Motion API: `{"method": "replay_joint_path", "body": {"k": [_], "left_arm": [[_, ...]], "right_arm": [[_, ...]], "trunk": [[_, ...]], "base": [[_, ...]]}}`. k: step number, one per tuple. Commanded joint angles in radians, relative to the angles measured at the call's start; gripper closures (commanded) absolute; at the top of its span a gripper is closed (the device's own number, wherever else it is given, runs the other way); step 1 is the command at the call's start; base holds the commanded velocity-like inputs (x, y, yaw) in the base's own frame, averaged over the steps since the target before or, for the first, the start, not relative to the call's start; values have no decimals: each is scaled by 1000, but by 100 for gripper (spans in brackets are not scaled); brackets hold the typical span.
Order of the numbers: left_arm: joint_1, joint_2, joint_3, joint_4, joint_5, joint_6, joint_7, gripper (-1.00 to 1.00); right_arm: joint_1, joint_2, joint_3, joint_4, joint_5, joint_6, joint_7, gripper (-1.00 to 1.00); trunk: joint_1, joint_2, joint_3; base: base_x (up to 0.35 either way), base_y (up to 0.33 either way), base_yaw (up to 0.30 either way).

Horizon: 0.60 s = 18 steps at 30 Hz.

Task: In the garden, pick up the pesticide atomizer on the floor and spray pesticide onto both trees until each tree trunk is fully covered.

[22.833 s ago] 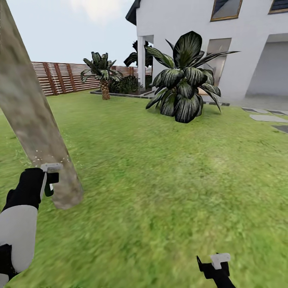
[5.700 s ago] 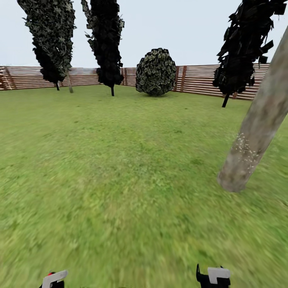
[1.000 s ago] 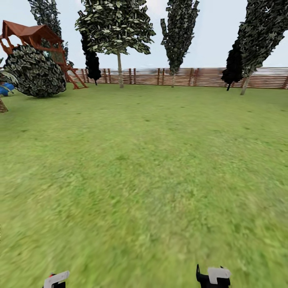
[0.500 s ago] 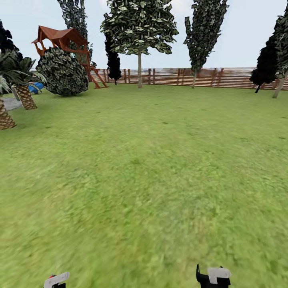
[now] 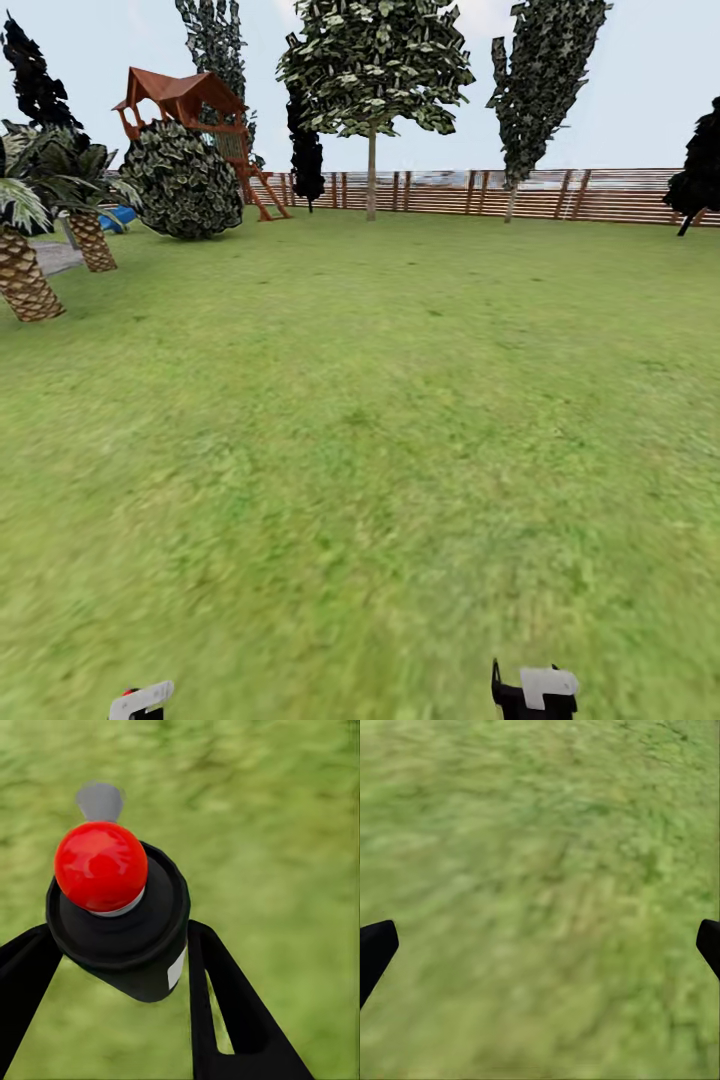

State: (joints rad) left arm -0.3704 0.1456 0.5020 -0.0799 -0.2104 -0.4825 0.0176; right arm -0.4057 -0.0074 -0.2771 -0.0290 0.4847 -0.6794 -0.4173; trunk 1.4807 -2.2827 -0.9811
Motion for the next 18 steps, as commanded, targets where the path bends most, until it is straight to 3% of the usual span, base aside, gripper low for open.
{"method": "replay_joint_path", "body": {"k": [1,18], "left_arm": [[-1,0,7,1,-11,-4,3,100],[-1,0,7,2,-11,-4,4,100]], "right_arm": [[-1,0,-5,1,11,-2,-6,-100],[-1,3,-5,3,7,1,-9,-100]], "trunk": [[0,0,-1],[0,0,-1]], "base": [[338,0,0],[338,0,0]]}}
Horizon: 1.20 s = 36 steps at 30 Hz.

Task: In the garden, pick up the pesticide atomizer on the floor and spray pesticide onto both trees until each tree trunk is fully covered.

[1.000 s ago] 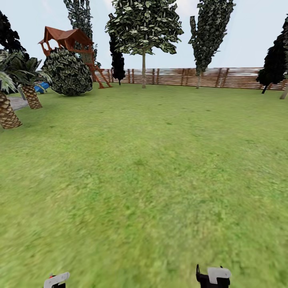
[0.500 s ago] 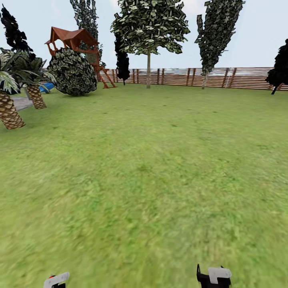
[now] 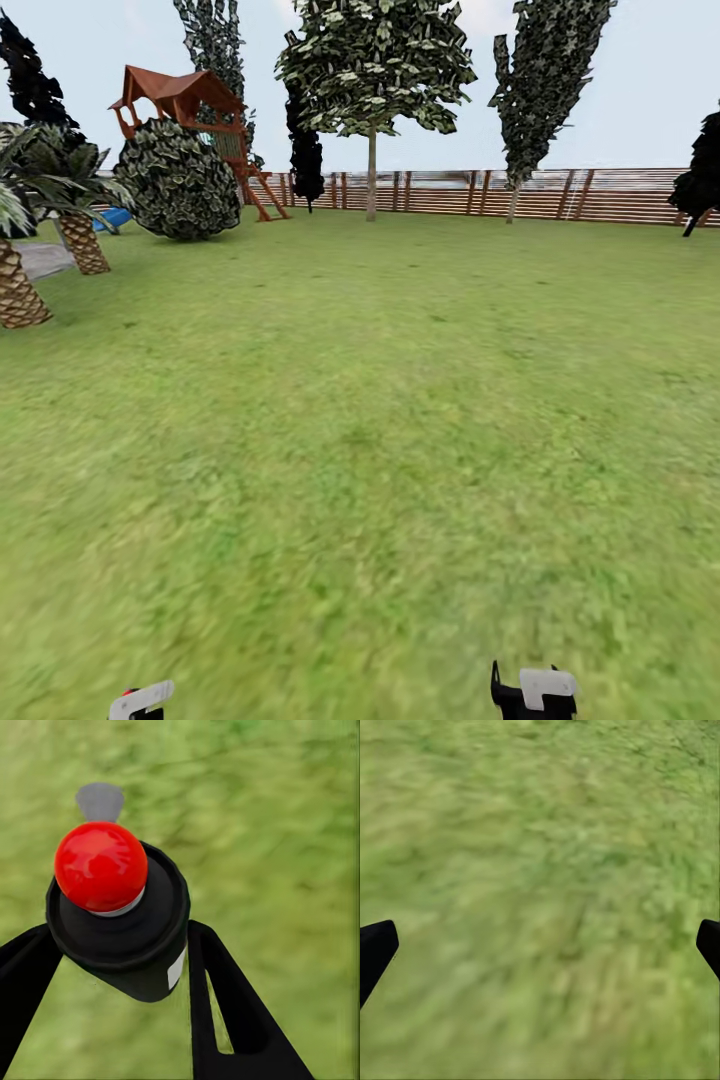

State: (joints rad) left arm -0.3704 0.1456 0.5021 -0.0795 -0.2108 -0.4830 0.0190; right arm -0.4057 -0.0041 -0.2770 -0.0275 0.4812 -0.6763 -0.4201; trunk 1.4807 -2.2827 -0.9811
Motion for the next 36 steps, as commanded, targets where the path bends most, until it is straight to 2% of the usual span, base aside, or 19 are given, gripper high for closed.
{"method": "replay_joint_path", "body": {"k": [1,29,36], "left_arm": [[-1,0,7,1,-11,-4,2,100],[-1,0,7,1,-12,-4,2,100],[-1,-1,6,1,-12,-4,2,100]], "right_arm": [[-1,0,-5,1,10,-2,-6,-100],[1,0,-5,1,10,-2,-6,-100],[14,10,-10,-8,3,-2,-7,-100]], "trunk": [[0,0,-1],[0,0,-1],[0,0,-1]], "base": [[338,0,0],[338,0,0],[338,0,0]]}}
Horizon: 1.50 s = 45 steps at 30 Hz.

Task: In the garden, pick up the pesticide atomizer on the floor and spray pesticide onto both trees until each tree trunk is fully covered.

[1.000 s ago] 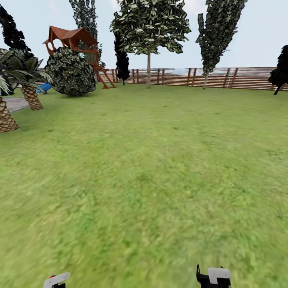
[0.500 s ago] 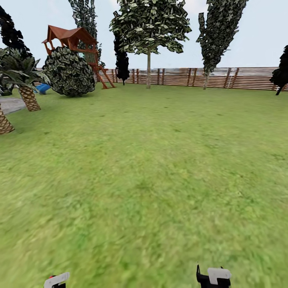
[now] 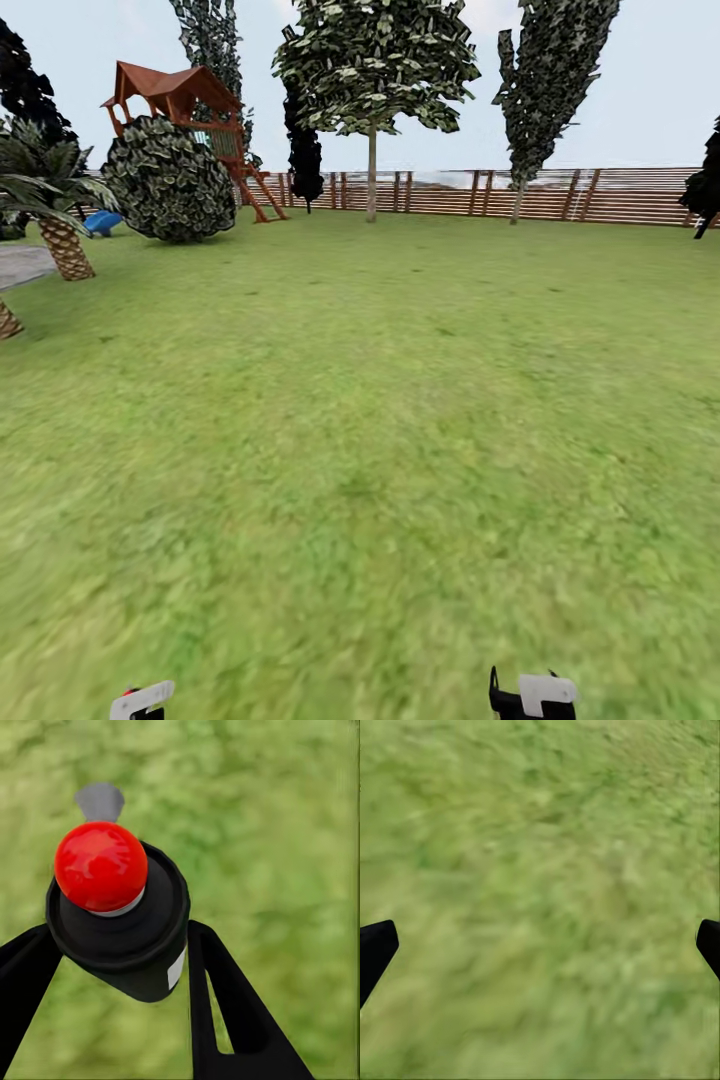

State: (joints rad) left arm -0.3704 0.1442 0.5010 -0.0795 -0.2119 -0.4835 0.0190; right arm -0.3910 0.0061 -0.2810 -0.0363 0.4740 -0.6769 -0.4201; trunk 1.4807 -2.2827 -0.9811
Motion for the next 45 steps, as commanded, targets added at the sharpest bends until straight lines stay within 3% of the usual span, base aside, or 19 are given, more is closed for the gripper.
{"method": "replay_joint_path", "body": {"k": [1,20,45], "left_arm": [[-1,0,7,1,-10,-4,2,100],[-1,1,7,1,-10,-3,-1,100],[-1,0,7,1,-10,-3,2,100]], "right_arm": [[0,1,-5,0,11,-1,-6,-100],[0,8,-4,4,11,-1,-5,-100],[0,4,-4,9,17,-1,-5,-100]], "trunk": [[0,0,-1],[0,0,1],[0,0,1]], "base": [[338,0,0],[338,0,-211],[338,0,-7]]}}
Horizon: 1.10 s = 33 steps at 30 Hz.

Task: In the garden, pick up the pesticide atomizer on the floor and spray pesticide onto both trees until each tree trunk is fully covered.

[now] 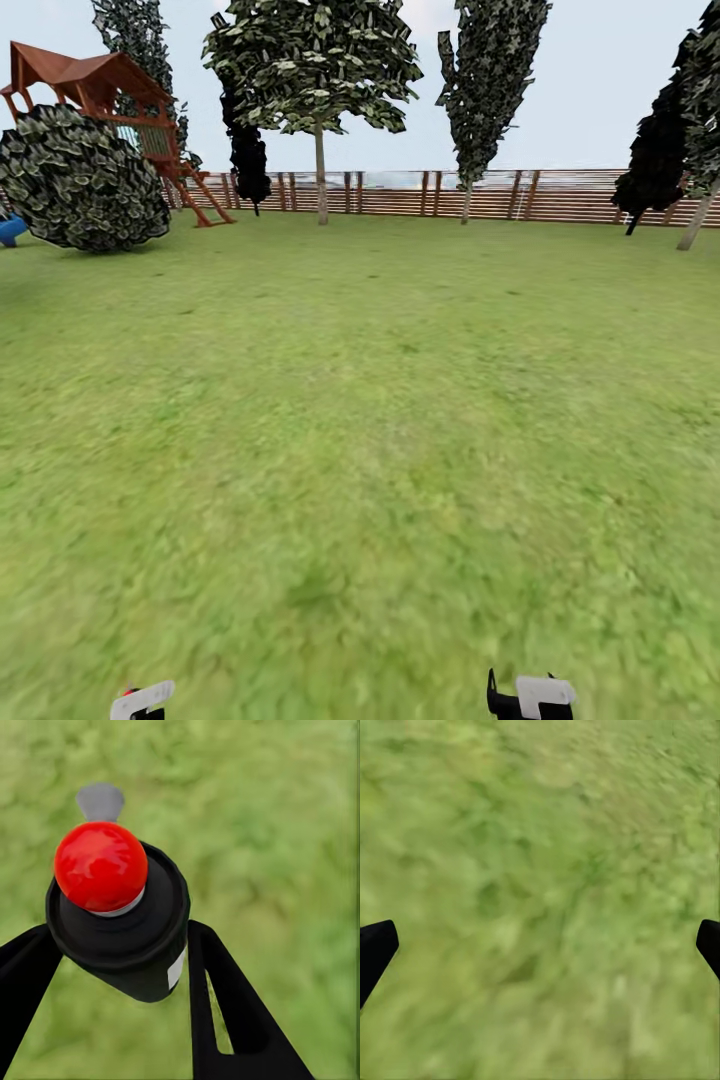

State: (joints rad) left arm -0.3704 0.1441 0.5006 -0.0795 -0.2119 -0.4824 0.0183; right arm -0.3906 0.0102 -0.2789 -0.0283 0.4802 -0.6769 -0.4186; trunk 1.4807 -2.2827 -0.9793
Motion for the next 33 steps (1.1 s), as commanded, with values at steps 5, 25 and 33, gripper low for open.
{"method": "replay_joint_path", "body": {"k": [5,25,33], "left_arm": [[-1,0,7,1,-11,-4,2,100],[-1,0,7,2,-11,-3,2,100],[-1,0,7,3,-11,-3,2,100]], "right_arm": [[-1,0,-5,1,11,-1,-6,-100],[2,35,-6,1,11,-1,-6,-100],[3,33,-5,1,12,-1,-7,-100]], "trunk": [[0,0,-1],[0,0,-1],[0,0,-1]], "base": [[338,0,0],[338,0,77],[338,0,2]]}}
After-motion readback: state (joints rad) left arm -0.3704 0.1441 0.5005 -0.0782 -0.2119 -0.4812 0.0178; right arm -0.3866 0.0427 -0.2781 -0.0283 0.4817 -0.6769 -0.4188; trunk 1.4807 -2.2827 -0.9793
